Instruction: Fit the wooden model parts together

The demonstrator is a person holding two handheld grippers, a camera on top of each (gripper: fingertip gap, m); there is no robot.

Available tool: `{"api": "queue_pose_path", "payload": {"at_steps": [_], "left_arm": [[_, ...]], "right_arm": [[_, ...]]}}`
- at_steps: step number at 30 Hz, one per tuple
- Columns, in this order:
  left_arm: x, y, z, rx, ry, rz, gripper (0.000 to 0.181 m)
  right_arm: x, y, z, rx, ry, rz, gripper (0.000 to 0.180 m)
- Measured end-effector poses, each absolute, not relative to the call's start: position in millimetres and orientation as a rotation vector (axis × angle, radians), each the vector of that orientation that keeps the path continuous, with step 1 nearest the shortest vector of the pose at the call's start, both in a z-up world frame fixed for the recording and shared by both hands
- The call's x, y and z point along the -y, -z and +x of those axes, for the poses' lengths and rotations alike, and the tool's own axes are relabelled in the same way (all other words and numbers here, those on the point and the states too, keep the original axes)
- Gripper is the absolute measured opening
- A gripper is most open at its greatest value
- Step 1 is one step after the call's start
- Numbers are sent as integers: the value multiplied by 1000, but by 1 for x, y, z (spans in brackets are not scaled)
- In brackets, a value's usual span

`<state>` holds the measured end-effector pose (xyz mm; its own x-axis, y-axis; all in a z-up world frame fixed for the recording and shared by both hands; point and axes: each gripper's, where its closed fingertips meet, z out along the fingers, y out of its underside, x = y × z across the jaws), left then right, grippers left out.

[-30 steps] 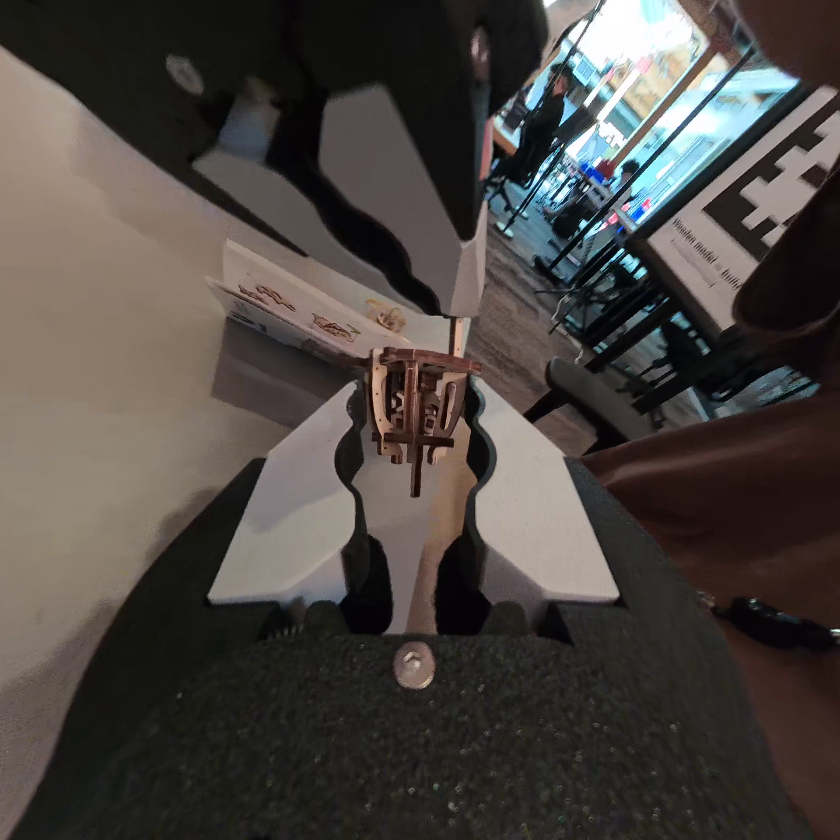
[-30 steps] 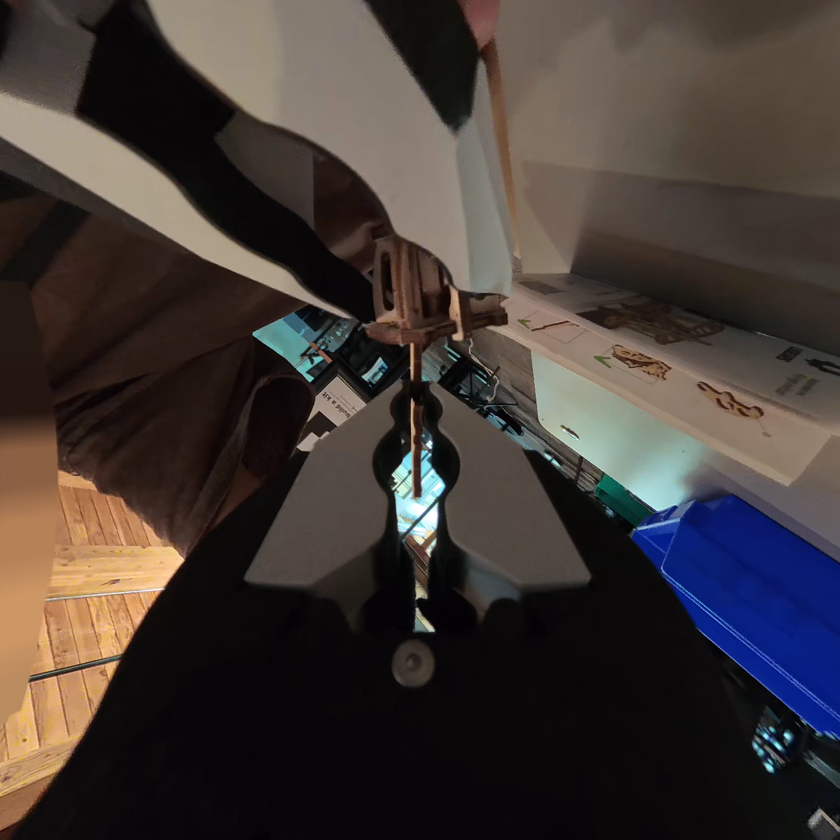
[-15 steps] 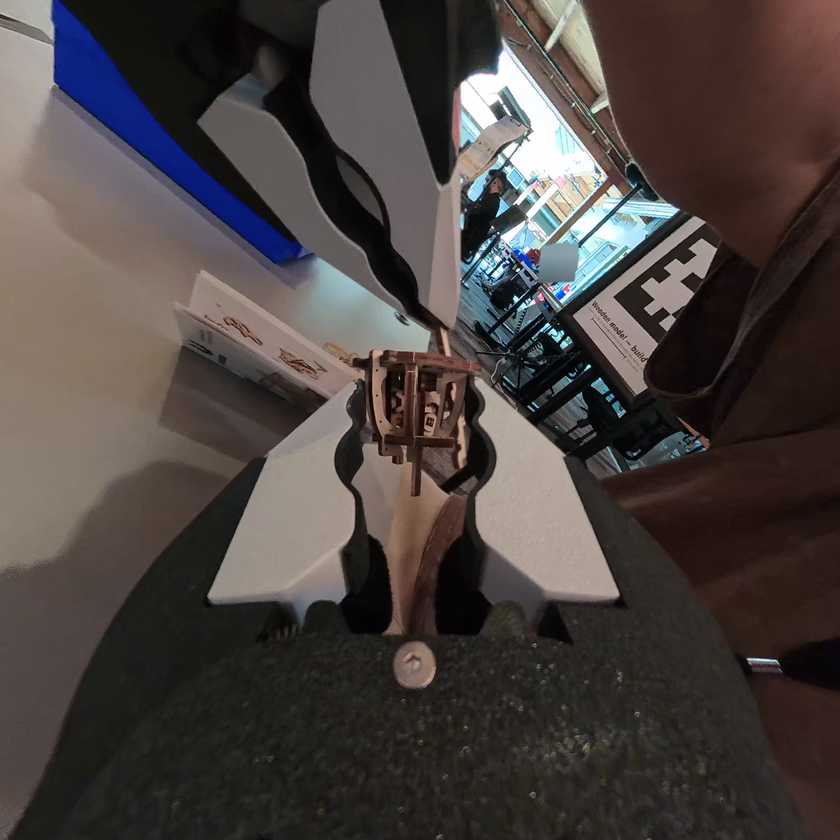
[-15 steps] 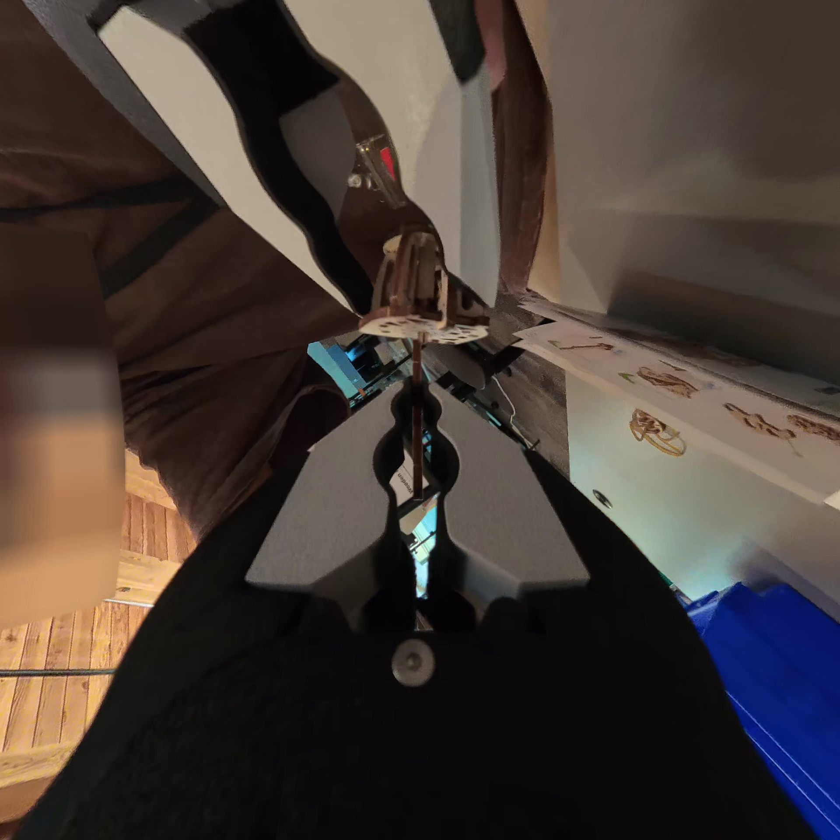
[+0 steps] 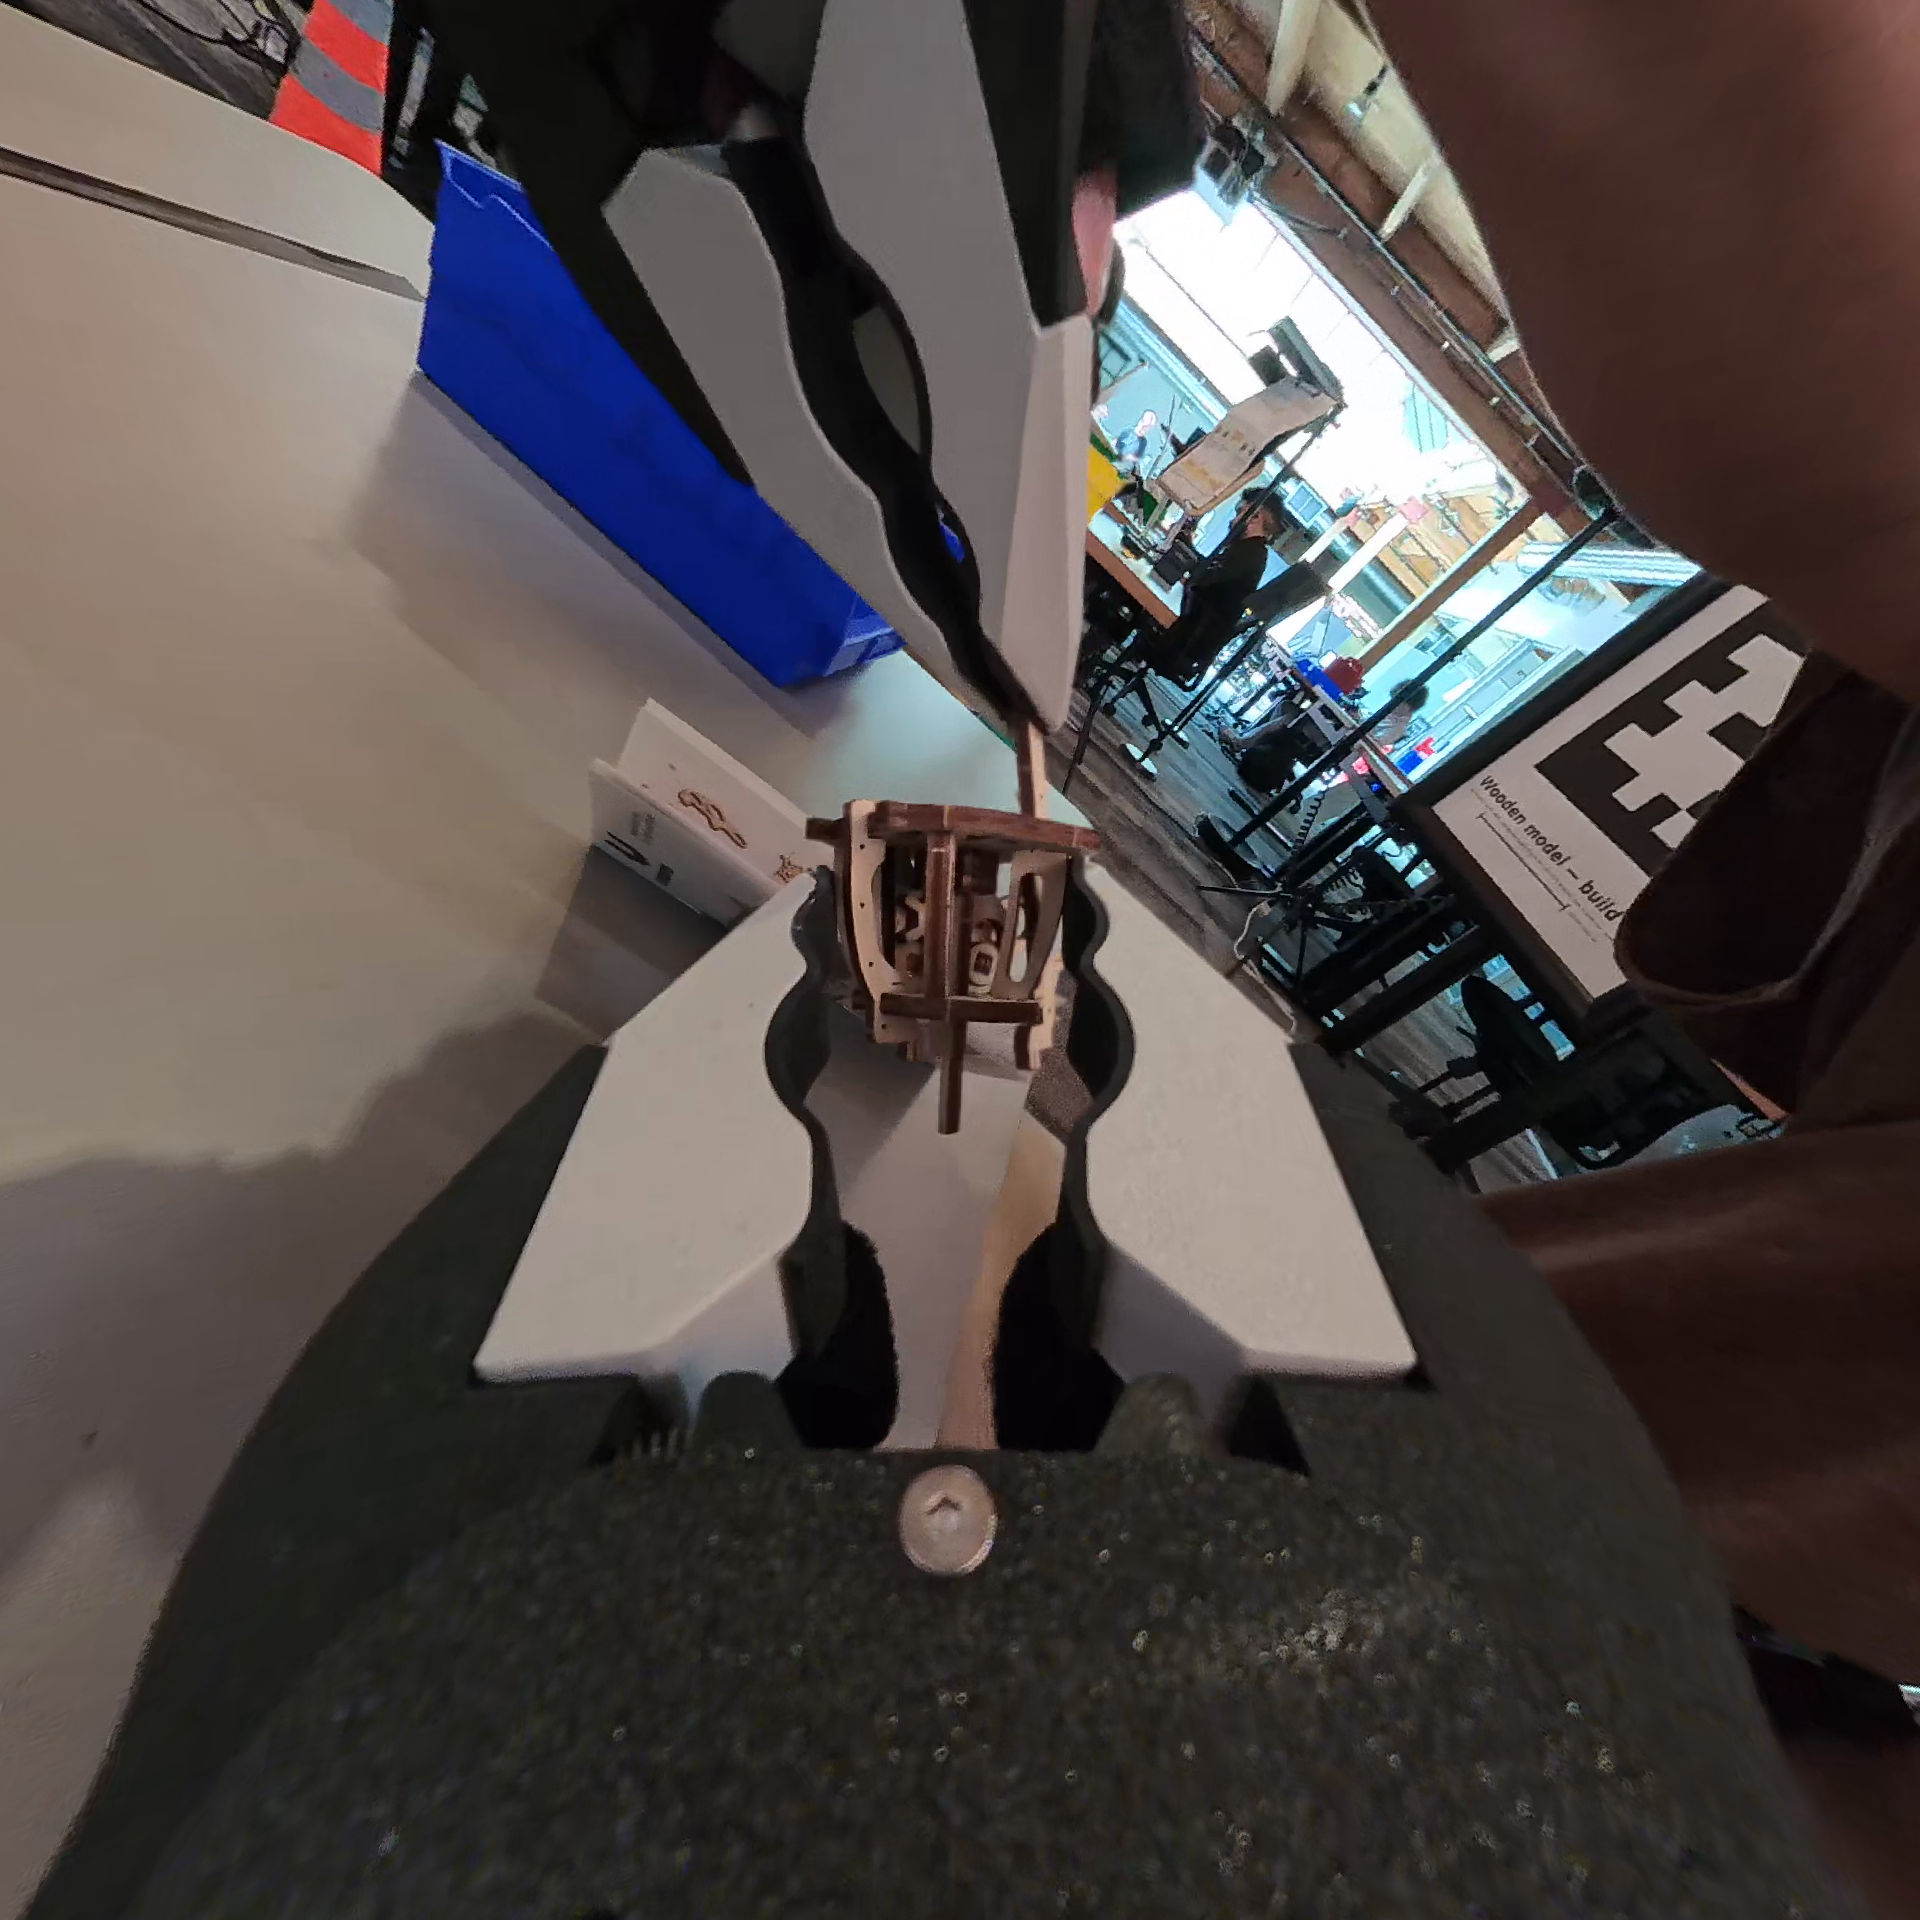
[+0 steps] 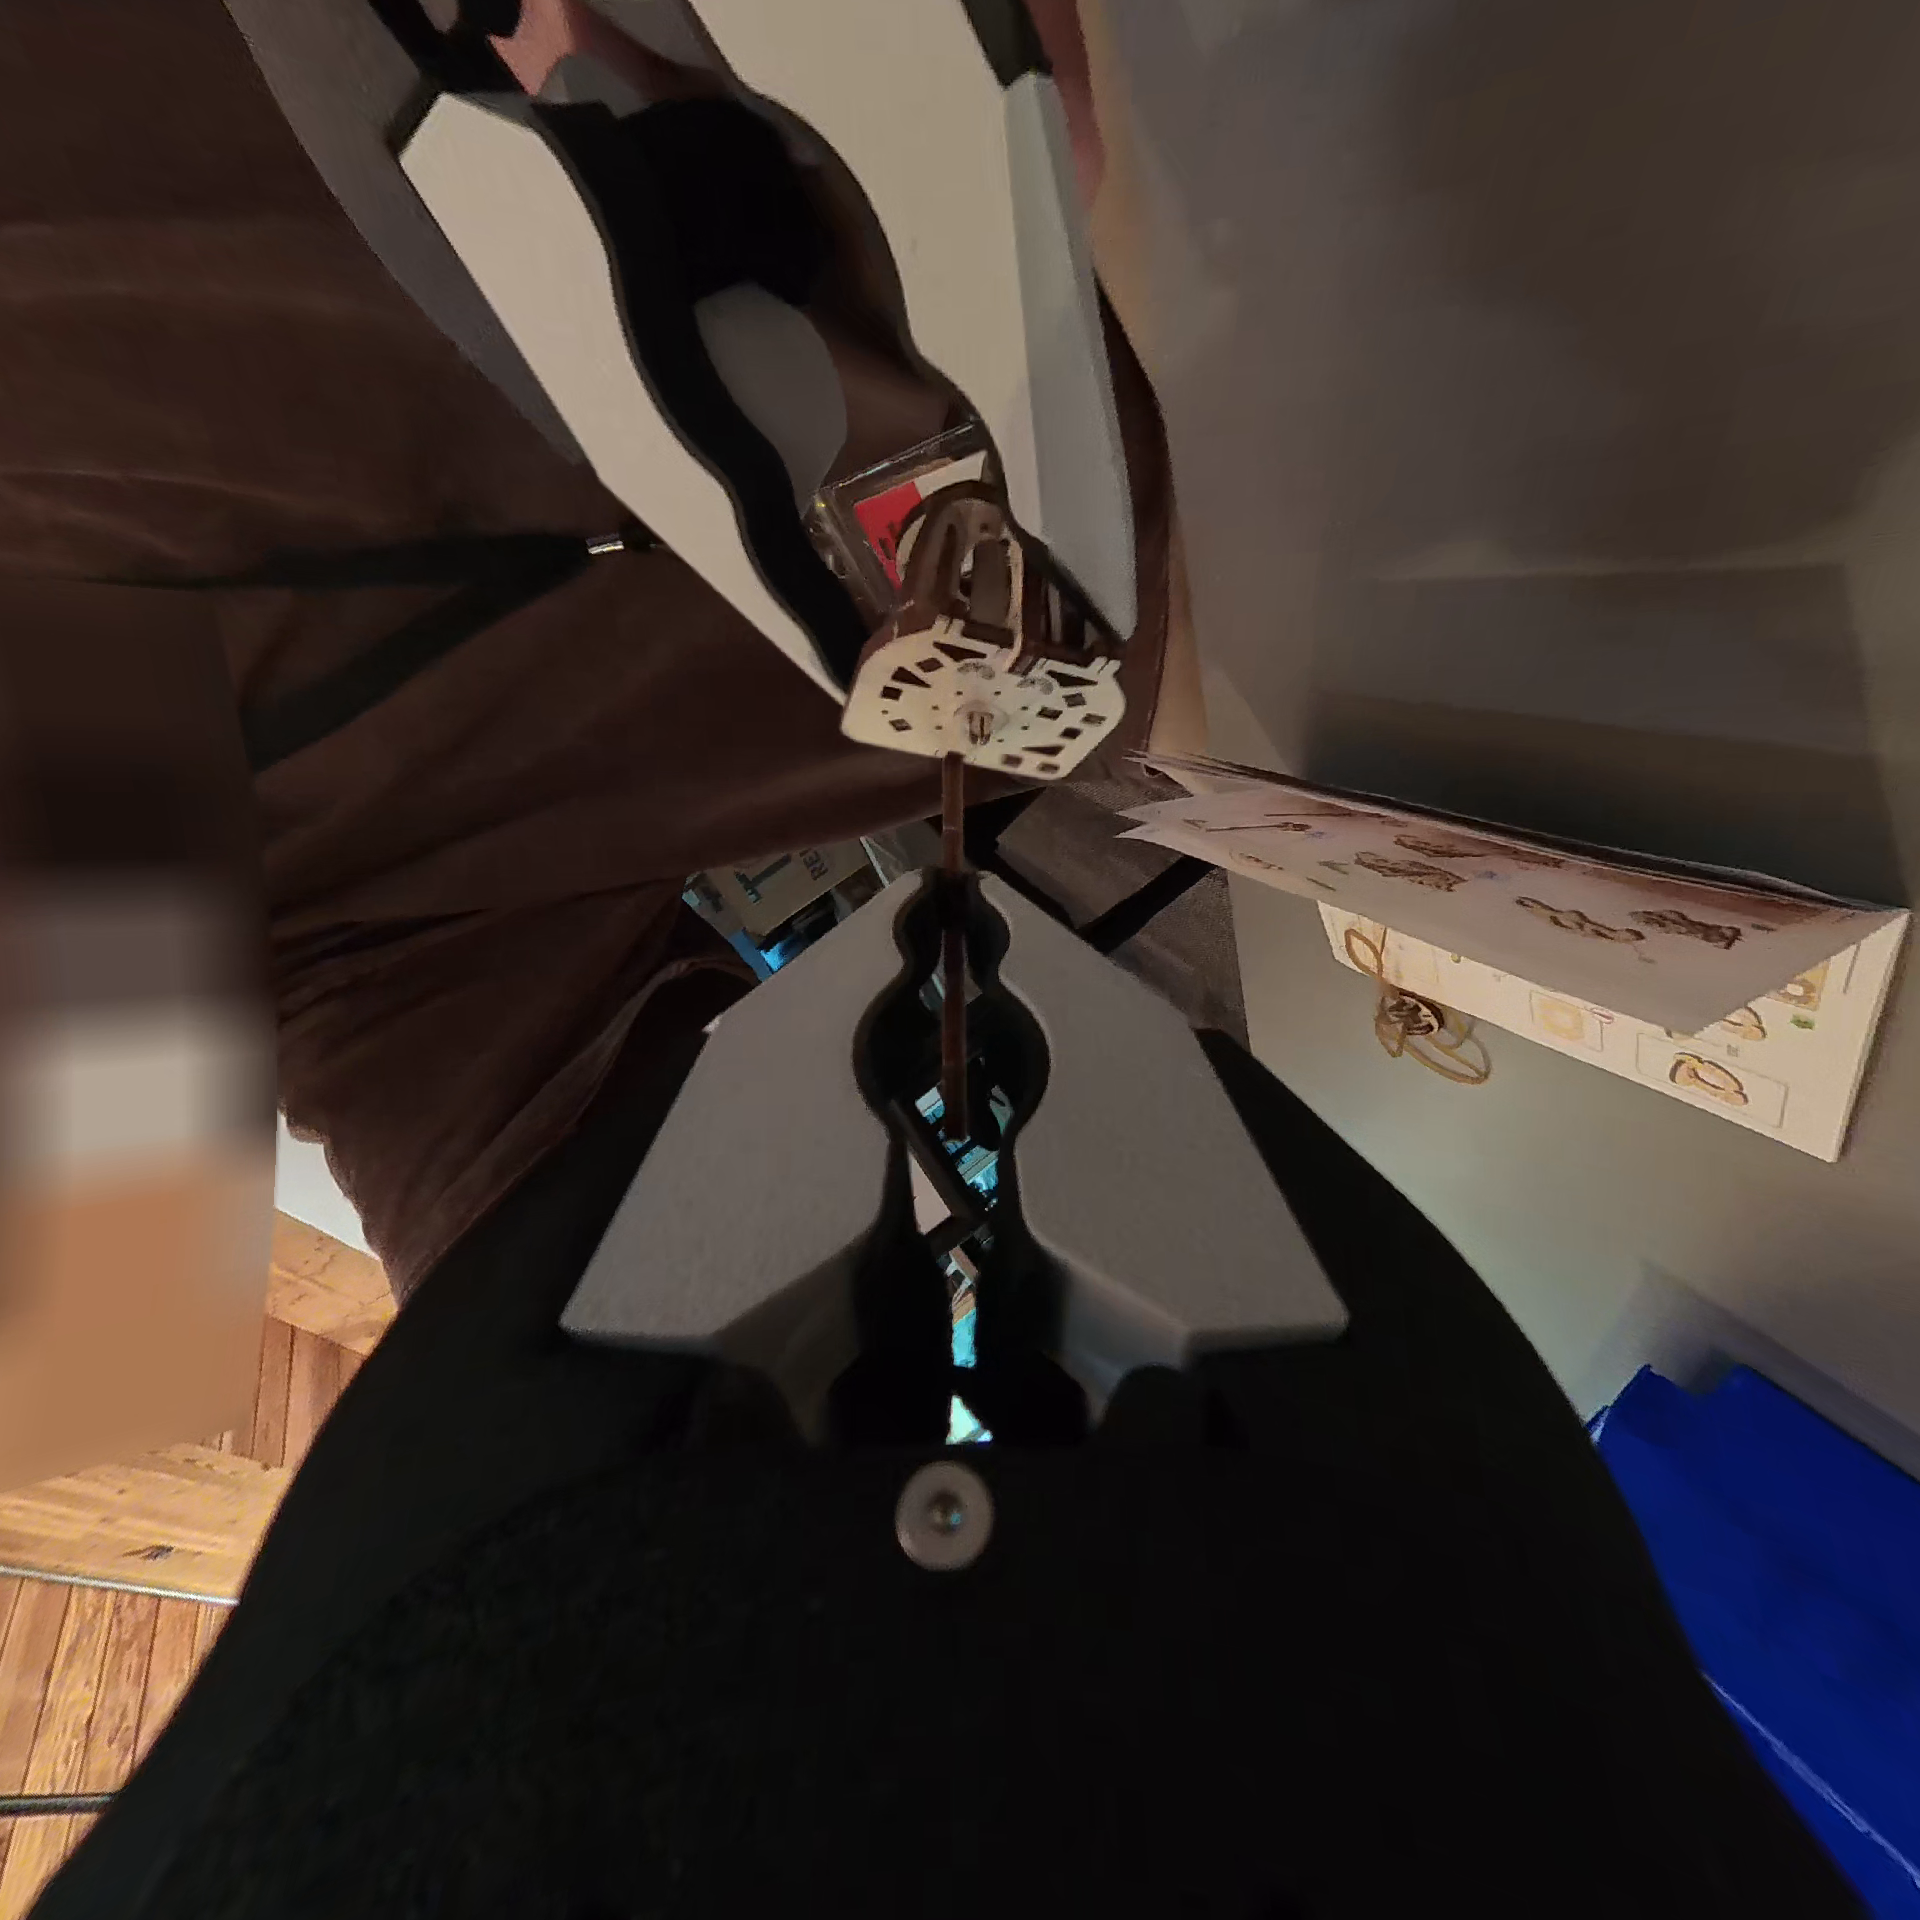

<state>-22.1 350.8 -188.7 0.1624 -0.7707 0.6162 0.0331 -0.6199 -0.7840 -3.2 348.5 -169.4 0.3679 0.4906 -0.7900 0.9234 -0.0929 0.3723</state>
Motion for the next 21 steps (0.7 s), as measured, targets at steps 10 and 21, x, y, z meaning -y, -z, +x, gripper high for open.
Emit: {"api": "queue_pose_path", "payload": {"at_steps": [10, 21], "left_arm": [[-364, 194, -28, -701, 1314, -1795, 40], [-381, 202, -40, -638, 1174, -1839, 41]], "right_arm": [[-362, 175, -8, -1257, 594, 1798, 1], [-382, 182, -22, -1254, 617, 1876, 2]]}}
